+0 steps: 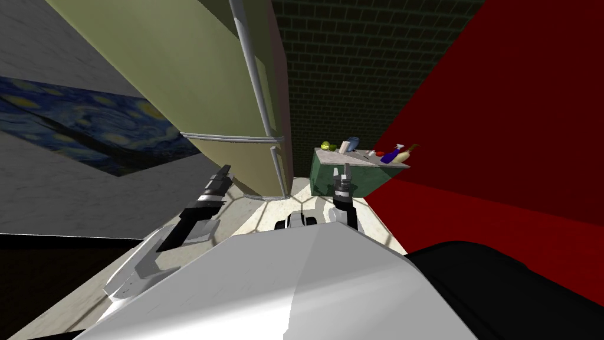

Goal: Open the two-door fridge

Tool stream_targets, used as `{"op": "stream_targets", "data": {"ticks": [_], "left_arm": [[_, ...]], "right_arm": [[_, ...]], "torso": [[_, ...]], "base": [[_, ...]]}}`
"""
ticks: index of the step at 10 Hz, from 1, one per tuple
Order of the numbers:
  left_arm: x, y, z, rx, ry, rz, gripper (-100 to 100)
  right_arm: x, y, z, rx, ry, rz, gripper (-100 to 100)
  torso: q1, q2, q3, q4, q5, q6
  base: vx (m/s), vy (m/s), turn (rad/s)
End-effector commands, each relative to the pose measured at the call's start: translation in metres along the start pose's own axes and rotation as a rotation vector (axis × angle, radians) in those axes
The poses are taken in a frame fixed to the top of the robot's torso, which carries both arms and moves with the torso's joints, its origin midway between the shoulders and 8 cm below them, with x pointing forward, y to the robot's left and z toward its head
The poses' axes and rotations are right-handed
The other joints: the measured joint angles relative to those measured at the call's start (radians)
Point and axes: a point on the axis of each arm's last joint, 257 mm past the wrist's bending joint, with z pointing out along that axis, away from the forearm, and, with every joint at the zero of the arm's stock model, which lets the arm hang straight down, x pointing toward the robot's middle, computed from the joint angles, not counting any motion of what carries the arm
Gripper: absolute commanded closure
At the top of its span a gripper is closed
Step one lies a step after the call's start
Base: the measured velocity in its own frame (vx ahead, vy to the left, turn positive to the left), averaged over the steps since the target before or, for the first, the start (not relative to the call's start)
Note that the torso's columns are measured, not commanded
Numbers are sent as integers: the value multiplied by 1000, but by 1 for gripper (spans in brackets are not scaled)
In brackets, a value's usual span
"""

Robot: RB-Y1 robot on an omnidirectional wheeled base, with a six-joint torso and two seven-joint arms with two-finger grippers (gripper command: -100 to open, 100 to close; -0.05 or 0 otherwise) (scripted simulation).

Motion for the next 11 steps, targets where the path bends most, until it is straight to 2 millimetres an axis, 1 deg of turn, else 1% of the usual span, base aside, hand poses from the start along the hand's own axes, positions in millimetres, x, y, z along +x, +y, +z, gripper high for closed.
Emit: {"op": "stream_targets", "data": {"ticks": [1,2,4,5,6,7,9,10,11], "left_arm": [[-16,11,9,-50,15,43,-100],[-16,11,10,-50,21,50,-100],[-36,20,18,-95,22,87,-100],[-36,20,20,-99,33,101,-100],[-46,25,24,-126,30,116,-100],[-46,23,25,-123,37,125,-100],[-67,29,34,-164,32,155,-100],[-67,28,36,-167,42,169,-100],[-78,31,41,-189,39,183,-100]], "right_arm": [[0,0,0,0,0,0,0],[0,0,0,0,0,0,0],[0,0,0,0,0,0,0],[0,0,0,0,0,0,0],[0,0,0,0,0,0,0],[0,0,0,0,0,0,0],[0,0,0,0,0,0,0],[0,0,0,0,0,0,0],[0,0,0,0,0,0,0]], "torso": [[3,2,1,0,0,0],[4,2,1,1,1,0],[2,0,0,0,1,0],[-1,-2,-2,-1,0,0],[3,0,0,0,0,0],[3,0,0,0,1,0],[3,3,2,1,1,0],[0,1,1,0,0,0],[2,1,0,0,0,0]], "base": [[116,-91,13],[89,-89,14],[149,-119,28],[130,-105,24],[135,-98,22],[106,-87,12],[105,-116,34],[100,-118,22],[107,-111,27]]}}
